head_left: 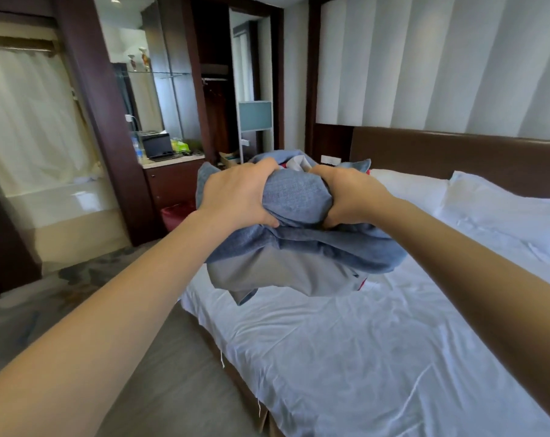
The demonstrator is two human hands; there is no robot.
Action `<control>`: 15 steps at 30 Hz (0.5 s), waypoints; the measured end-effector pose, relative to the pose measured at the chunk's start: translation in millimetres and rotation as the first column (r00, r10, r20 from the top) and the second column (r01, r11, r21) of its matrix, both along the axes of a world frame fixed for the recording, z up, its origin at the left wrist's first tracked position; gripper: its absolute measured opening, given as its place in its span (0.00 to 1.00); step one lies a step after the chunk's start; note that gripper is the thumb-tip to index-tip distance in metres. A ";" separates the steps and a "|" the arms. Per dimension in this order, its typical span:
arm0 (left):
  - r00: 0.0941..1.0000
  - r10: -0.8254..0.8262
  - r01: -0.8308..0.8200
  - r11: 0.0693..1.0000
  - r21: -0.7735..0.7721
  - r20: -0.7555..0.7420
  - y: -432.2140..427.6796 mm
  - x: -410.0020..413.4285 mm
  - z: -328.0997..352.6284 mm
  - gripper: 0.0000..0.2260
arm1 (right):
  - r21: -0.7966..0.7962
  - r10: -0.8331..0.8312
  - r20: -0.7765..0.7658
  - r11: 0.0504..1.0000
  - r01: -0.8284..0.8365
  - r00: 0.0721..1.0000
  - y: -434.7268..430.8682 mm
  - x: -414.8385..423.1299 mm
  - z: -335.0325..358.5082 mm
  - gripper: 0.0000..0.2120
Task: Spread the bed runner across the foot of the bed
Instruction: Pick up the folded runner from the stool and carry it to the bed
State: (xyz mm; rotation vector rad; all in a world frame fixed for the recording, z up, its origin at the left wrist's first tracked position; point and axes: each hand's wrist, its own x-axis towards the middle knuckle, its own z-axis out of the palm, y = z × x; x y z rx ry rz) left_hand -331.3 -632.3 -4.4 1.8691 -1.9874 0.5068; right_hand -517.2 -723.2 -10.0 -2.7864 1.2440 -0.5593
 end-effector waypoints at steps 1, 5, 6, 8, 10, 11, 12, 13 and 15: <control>1.000 -0.020 0.020 1.000 -0.004 0.003 -16.6 6.5 0.0 0.35 | 0.004 -0.027 0.007 1.000 0.027 1.000 -12.4 4.7 -1.5 0.41; 0.996 -0.086 0.086 0.996 0.007 0.011 -80.9 25.0 -9.5 0.35 | 0.031 -0.093 0.019 0.995 0.093 0.995 -60.7 16.9 -14.3 0.33; 0.994 -0.106 0.106 0.994 0.016 0.010 -97.9 28.0 -14.1 0.35 | 0.037 -0.110 0.016 0.993 0.109 0.994 -73.6 18.7 -18.2 0.33; 0.990 -0.140 0.140 0.990 0.031 0.002 -132.7 32.6 -23.1 0.35 | 0.052 -0.138 0.002 0.989 0.138 0.990 -100.3 21.4 -25.3 0.33; 0.986 -0.165 0.165 0.985 0.048 -0.009 -168.6 34.9 -30.5 0.34 | 0.061 -0.163 -0.012 0.985 0.163 0.987 -128.7 21.8 -30.6 0.33; 0.985 -0.175 0.175 0.983 0.056 -0.012 -186.4 35.4 -33.8 0.35 | 0.065 -0.177 -0.018 0.982 0.178 0.984 -143.5 21.7 -32.9 0.33; 0.982 -0.186 0.186 0.981 0.058 -0.013 -204.0 35.5 -36.8 0.35 | 0.064 -0.189 -0.023 0.980 0.191 0.982 -157.7 21.3 -34.9 0.33; 0.980 -0.198 0.199 0.979 0.054 -0.014 -221.6 35.7 -39.2 0.35 | 0.063 -0.200 -0.028 0.978 0.201 0.979 -171.6 21.2 -36.2 0.33; 0.975 -0.222 0.223 0.974 0.044 -0.031 -254.5 36.8 -41.7 0.35 | 0.065 -0.218 -0.039 0.973 0.220 0.975 -199.3 21.7 -36.1 0.33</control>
